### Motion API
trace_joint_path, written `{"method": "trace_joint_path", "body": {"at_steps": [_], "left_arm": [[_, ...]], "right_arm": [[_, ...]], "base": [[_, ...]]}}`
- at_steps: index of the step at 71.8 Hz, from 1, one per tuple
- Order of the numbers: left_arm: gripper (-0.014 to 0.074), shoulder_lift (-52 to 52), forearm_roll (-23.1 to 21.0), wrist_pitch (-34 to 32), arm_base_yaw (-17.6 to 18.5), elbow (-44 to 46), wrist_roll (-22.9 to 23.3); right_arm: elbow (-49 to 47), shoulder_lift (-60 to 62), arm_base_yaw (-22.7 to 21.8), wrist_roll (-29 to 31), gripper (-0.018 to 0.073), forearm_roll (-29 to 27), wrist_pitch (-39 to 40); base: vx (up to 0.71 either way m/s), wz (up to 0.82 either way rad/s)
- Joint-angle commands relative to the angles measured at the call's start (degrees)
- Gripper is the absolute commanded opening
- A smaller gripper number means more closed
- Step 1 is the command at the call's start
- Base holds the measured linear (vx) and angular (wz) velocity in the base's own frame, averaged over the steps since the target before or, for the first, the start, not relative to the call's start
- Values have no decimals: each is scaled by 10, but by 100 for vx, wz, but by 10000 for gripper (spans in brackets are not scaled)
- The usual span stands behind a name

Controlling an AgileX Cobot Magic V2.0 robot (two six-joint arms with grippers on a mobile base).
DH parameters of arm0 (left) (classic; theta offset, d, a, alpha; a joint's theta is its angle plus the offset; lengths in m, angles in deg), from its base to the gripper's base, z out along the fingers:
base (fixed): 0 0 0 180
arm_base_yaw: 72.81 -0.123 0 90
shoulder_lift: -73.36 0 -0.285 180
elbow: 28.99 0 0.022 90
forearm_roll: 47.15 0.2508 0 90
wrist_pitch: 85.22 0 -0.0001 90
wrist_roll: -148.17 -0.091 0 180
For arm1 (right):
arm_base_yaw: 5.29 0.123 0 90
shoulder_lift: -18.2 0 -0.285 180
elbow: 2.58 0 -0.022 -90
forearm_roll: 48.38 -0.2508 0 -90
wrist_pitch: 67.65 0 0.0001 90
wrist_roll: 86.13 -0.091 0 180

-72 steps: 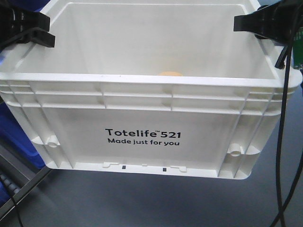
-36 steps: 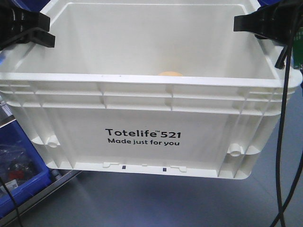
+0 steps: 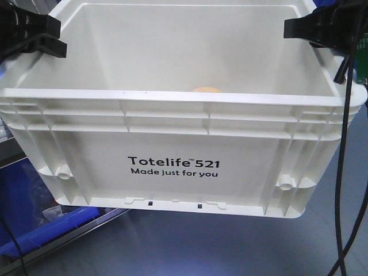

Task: Place moving items into box and shelve
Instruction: 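Keep holding the tote as the base aligns with the blue bins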

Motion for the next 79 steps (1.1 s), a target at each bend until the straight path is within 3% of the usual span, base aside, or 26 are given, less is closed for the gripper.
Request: {"method": "trace_joint_path", "body": {"at_steps": [1, 79], "left_arm": [[3, -31, -72, -52, 7, 26, -16], [3, -31, -72, -52, 7, 26, -16]], "right_arm": [[-24, 17, -1, -10, -6, 8, 82], [-24, 17, -1, -10, -6, 8, 82]], "base": [[8, 36], [6, 30]]}}
